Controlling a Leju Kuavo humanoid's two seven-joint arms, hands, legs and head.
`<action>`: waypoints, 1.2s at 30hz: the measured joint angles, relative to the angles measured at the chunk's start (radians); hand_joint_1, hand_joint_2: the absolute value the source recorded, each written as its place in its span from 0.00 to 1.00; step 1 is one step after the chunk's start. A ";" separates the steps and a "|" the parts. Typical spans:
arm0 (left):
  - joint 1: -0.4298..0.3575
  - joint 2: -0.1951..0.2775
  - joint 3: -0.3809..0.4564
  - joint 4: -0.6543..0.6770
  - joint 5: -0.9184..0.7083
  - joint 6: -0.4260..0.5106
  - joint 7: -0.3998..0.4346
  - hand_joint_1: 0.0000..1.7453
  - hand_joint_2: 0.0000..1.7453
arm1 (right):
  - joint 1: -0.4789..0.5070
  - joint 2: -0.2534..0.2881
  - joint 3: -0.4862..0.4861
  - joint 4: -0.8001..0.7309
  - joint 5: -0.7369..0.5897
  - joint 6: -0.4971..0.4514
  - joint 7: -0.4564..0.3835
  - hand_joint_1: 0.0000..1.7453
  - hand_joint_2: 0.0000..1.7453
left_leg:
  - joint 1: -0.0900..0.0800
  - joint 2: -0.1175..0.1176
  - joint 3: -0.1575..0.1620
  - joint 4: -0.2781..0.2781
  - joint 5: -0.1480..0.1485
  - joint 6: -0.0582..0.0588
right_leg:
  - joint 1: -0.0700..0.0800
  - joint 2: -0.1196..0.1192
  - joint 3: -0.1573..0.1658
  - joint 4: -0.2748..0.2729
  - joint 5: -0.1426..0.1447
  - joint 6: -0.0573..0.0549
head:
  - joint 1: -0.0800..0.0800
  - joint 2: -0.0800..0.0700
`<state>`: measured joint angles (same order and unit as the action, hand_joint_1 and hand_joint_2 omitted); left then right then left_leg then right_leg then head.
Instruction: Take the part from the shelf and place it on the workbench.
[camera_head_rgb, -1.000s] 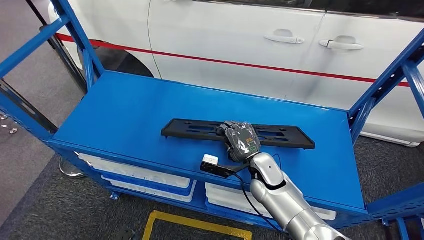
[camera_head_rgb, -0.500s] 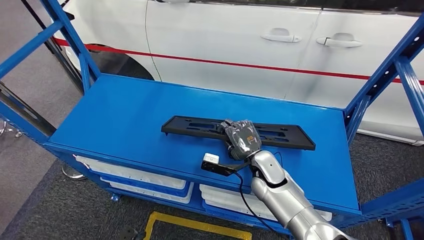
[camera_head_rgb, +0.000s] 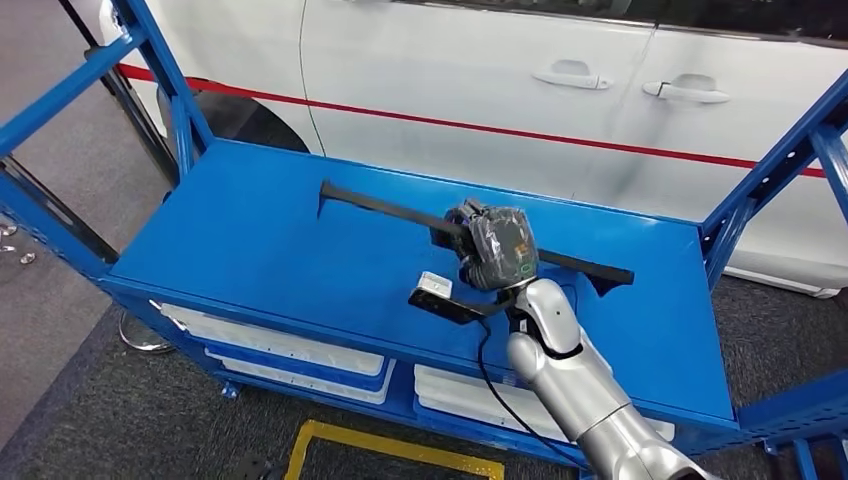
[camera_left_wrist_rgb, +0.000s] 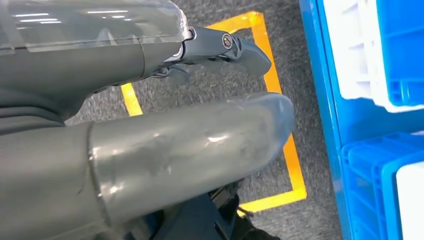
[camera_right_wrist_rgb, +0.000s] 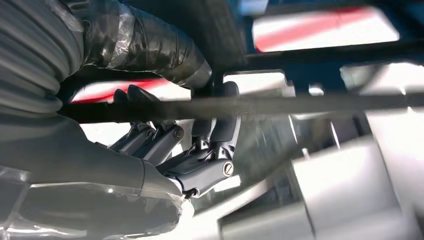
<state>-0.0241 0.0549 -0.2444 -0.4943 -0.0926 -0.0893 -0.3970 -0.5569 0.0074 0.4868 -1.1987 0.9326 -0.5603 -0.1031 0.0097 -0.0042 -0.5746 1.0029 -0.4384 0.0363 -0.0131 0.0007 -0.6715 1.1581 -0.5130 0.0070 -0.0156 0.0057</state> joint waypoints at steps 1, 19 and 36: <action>0.000 0.000 0.000 0.000 -0.001 0.001 -0.001 0.00 0.00 | -0.005 0.000 -0.007 -0.022 -0.002 -0.002 0.000 1.00 1.00 | -0.001 0.001 -0.001 0.000 0.000 0.004 | 0.000 0.000 -0.033 0.069 -0.031 0.000 | 0.000 0.000; 0.002 -0.016 0.001 0.002 -0.048 0.046 -0.066 0.00 0.50 | -0.016 -0.013 -0.027 -0.349 -0.024 -0.030 -0.091 1.00 1.00 | 0.002 -0.002 -0.146 0.304 -0.141 -0.054 | 0.001 0.000 0.049 -0.123 0.075 -0.043 | 0.000 0.000; -0.016 -0.035 0.001 0.039 -0.033 -0.052 -0.109 0.00 1.00 | 0.008 -0.021 -0.011 -0.495 -0.075 0.002 -0.137 1.00 1.00 | -0.001 -0.002 -0.015 0.005 0.006 0.002 | 0.000 0.001 -0.065 0.119 -0.019 0.002 | 0.000 0.000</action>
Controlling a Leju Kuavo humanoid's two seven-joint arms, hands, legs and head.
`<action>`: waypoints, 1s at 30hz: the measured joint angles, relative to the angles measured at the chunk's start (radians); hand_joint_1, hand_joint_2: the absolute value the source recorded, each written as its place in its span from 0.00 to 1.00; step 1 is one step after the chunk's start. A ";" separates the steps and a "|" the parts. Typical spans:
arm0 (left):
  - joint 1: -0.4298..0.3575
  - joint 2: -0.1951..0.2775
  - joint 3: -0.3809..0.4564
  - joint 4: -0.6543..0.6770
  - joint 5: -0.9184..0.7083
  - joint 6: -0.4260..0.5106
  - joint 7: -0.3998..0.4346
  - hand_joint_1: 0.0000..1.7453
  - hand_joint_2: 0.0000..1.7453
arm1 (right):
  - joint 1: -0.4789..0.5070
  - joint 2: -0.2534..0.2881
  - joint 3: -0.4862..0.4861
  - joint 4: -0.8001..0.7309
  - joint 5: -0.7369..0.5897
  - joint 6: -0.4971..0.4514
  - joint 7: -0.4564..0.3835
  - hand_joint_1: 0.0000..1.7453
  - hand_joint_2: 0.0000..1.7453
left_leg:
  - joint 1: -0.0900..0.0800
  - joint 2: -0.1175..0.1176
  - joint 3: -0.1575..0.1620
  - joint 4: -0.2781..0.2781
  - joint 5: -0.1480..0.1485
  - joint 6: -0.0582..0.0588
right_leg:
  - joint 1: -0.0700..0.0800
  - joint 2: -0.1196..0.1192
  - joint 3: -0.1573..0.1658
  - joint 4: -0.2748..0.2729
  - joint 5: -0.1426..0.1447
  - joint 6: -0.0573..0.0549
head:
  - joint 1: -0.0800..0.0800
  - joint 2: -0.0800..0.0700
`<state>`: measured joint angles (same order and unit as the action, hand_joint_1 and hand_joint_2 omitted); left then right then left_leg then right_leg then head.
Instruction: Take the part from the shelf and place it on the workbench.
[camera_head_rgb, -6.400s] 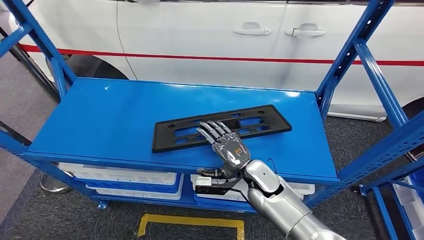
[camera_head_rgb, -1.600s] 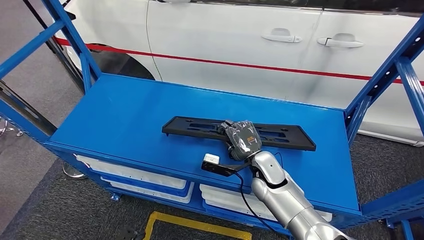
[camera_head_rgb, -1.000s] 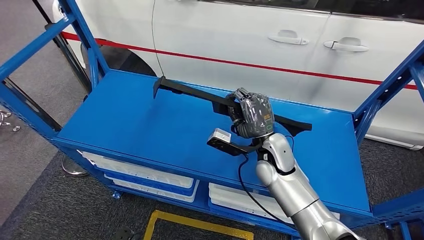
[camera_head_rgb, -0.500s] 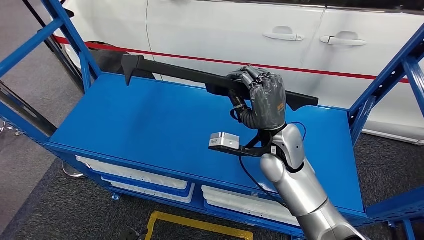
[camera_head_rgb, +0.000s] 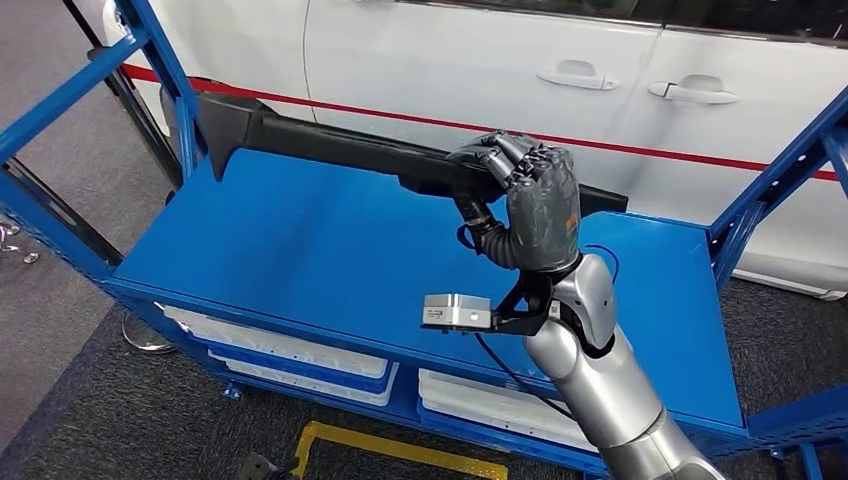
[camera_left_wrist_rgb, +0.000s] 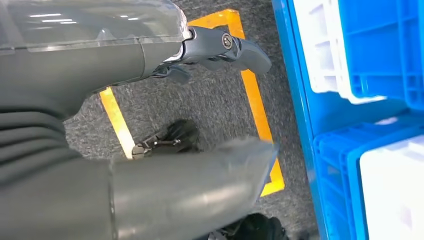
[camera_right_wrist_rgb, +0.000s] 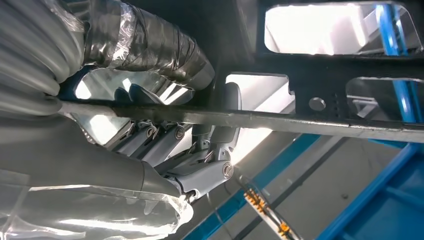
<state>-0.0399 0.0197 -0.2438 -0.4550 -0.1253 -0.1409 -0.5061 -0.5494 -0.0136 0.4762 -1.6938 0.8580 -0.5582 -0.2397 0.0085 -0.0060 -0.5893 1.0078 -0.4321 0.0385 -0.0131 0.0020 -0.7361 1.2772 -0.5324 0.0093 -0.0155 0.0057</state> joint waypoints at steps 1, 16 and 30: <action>-0.002 -0.001 0.000 0.002 0.000 -0.001 -0.002 0.00 1.00 | 0.000 0.000 0.004 -0.004 -0.001 0.001 -0.001 1.00 1.00 | 0.000 -0.001 0.000 0.003 -0.002 -0.002 | 0.000 0.000 0.035 -0.069 0.036 -0.003 | 0.000 0.000; -0.029 -0.004 -0.030 0.057 -0.043 0.088 0.035 0.00 1.00 | 0.036 0.001 0.067 -0.023 -0.024 -0.002 -0.013 1.00 1.00 | 0.003 0.000 -0.105 0.227 -0.087 -0.052 | 0.005 -0.001 0.118 -0.238 0.087 -0.048 | 0.000 0.000; -0.053 -0.017 -0.030 0.095 -0.038 0.098 0.047 0.00 1.00 | 0.091 -0.002 0.096 -0.053 -0.076 0.013 -0.041 1.00 1.00 | 0.000 0.002 0.012 -0.014 0.001 0.001 | 0.003 -0.001 -0.005 0.019 -0.025 -0.001 | 0.000 0.000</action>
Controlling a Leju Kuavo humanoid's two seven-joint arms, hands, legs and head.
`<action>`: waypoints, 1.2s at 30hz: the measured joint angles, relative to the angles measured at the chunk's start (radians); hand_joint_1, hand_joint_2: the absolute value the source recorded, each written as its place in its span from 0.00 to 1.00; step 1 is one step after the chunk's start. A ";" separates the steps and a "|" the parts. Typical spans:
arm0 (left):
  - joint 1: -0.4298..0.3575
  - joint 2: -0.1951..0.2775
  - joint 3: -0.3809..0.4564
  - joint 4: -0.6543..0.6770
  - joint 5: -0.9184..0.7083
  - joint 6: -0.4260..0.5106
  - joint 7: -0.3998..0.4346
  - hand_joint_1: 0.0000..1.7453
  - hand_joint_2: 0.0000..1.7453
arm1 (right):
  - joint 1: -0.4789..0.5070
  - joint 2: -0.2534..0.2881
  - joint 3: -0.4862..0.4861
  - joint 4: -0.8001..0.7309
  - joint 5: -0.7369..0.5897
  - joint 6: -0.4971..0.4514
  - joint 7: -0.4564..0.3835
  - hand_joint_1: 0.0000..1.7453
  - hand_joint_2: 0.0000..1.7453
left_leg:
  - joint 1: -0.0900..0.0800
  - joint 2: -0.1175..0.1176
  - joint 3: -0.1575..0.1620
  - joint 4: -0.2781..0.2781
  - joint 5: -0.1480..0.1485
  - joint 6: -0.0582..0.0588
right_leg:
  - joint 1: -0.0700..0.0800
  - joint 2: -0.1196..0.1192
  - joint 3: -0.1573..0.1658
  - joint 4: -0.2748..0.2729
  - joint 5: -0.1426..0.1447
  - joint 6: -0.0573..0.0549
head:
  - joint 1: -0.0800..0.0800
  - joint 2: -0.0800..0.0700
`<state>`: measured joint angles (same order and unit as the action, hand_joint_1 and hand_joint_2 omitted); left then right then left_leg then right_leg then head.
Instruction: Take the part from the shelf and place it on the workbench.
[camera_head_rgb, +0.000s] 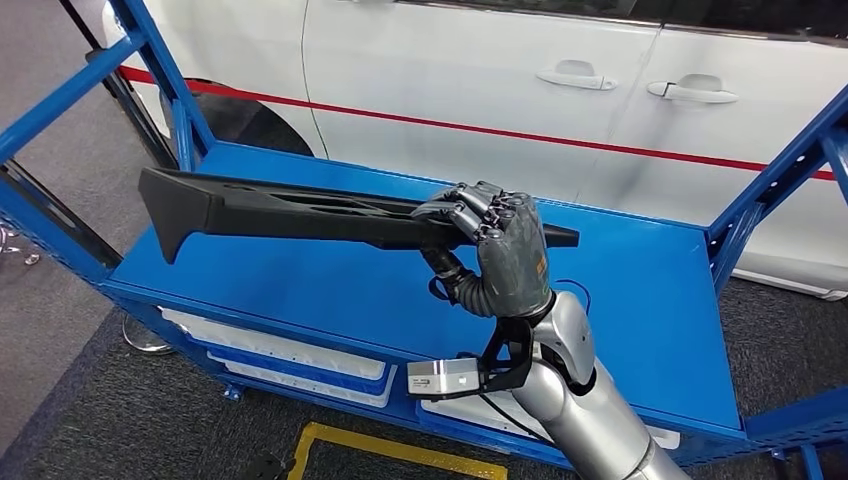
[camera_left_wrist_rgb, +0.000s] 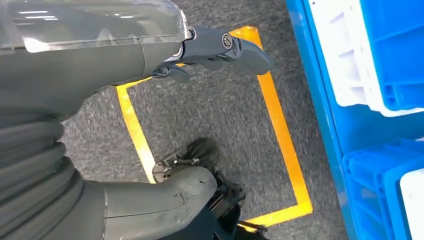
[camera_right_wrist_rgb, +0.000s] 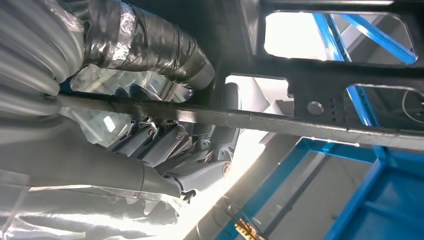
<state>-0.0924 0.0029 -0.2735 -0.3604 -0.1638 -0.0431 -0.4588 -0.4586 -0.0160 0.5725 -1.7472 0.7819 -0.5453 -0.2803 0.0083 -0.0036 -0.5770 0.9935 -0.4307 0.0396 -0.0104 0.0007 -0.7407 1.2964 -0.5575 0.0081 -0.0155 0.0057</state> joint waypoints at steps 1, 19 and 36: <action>0.000 -0.001 0.000 0.001 0.001 -0.001 -0.001 0.00 1.00 | 0.001 0.000 0.000 0.000 -0.004 0.003 -0.003 1.00 1.00 | 0.000 0.000 0.000 0.003 -0.002 -0.002 | -0.002 0.000 0.015 -0.033 0.027 0.001 | 0.000 0.000; -0.026 -0.025 0.000 0.016 0.006 -0.034 0.008 0.00 1.00 | 0.030 -0.006 0.024 -0.018 -0.046 0.027 -0.038 1.00 1.00 | 0.001 -0.001 -0.036 0.092 -0.034 -0.044 | 0.001 0.001 0.123 -0.256 0.113 -0.042 | 0.000 0.000; -0.036 -0.036 0.000 0.024 0.015 -0.033 0.050 0.00 1.00 | 0.046 -0.014 0.025 -0.035 -0.053 0.024 -0.043 1.00 1.00 | -0.002 -0.002 -0.006 0.027 -0.015 -0.018 | -0.003 0.001 0.115 -0.234 0.111 -0.009 | 0.000 0.000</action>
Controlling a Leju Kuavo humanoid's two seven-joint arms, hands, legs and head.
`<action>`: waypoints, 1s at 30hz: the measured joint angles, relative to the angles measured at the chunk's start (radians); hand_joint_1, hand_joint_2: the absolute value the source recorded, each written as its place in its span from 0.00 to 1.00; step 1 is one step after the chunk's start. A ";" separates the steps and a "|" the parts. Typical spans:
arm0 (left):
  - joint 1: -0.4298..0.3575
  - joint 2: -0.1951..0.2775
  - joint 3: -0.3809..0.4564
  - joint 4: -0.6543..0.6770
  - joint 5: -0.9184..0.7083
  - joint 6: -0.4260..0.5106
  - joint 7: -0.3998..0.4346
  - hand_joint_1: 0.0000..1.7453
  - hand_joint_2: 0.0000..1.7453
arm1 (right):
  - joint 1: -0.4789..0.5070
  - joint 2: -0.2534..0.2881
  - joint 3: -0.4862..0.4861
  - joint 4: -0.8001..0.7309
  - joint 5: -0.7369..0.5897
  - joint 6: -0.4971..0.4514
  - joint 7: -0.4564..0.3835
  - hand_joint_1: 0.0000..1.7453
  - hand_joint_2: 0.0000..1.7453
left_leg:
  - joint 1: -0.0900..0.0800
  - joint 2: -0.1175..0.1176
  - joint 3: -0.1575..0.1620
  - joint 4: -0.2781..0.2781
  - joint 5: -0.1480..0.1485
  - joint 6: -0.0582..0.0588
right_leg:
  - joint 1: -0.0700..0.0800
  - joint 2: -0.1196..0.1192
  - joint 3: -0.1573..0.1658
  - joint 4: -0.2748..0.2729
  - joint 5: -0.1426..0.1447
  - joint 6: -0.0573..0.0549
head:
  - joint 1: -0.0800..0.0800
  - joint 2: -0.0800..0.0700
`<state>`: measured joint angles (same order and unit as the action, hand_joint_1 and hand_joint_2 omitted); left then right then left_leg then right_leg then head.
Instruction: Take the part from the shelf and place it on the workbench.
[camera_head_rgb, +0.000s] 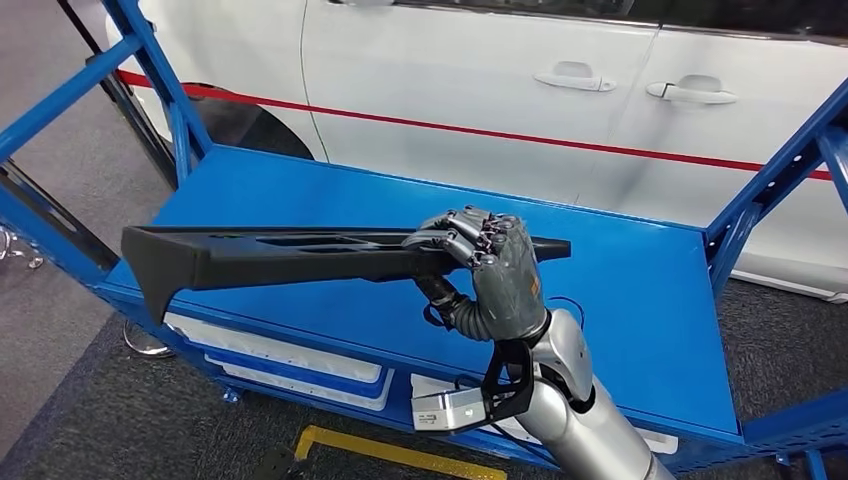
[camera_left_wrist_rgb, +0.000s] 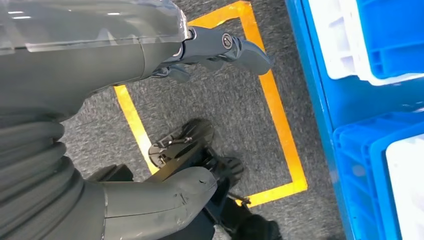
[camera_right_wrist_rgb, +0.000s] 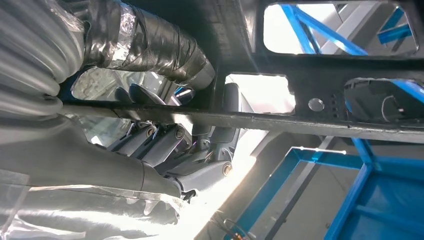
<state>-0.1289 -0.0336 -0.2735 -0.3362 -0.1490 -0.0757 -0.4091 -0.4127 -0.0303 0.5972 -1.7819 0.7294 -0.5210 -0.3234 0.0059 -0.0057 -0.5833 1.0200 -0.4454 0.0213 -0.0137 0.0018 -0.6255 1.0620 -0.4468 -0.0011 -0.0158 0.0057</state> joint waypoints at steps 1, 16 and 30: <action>0.000 0.000 0.000 0.000 0.000 0.001 0.003 0.00 1.00 | 0.000 0.000 0.000 0.000 -0.002 0.000 0.000 1.00 1.00 | -0.001 0.000 -0.004 0.003 -0.001 -0.005 | 0.002 0.001 0.001 -0.008 -0.002 -0.004 | 0.000 0.000; -0.014 0.000 0.000 0.007 0.000 -0.004 0.011 0.00 1.00 | -0.001 -0.001 0.000 0.000 -0.009 -0.001 -0.003 1.00 1.00 | -0.004 0.001 0.051 -0.001 -0.052 -0.012 | 0.004 -0.005 -0.033 -0.013 0.040 -0.021 | 0.000 0.000; -0.018 -0.008 0.000 0.008 -0.004 -0.005 0.012 0.00 1.00 | -0.002 -0.009 0.000 0.000 -0.004 -0.004 -0.004 1.00 1.00 | -0.003 0.009 -0.010 -0.004 0.012 0.010 | 0.001 -0.002 0.020 0.025 -0.033 0.007 | 0.000 0.000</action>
<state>-0.1467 -0.0411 -0.2739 -0.3285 -0.1532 -0.0810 -0.3966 -0.4152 -0.0394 0.5974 -1.7819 0.7258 -0.5249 -0.3278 0.0032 0.0035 -0.5929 1.0165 -0.4333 0.0317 -0.0130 -0.0006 -0.6055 1.0870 -0.4798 0.0057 -0.0156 0.0057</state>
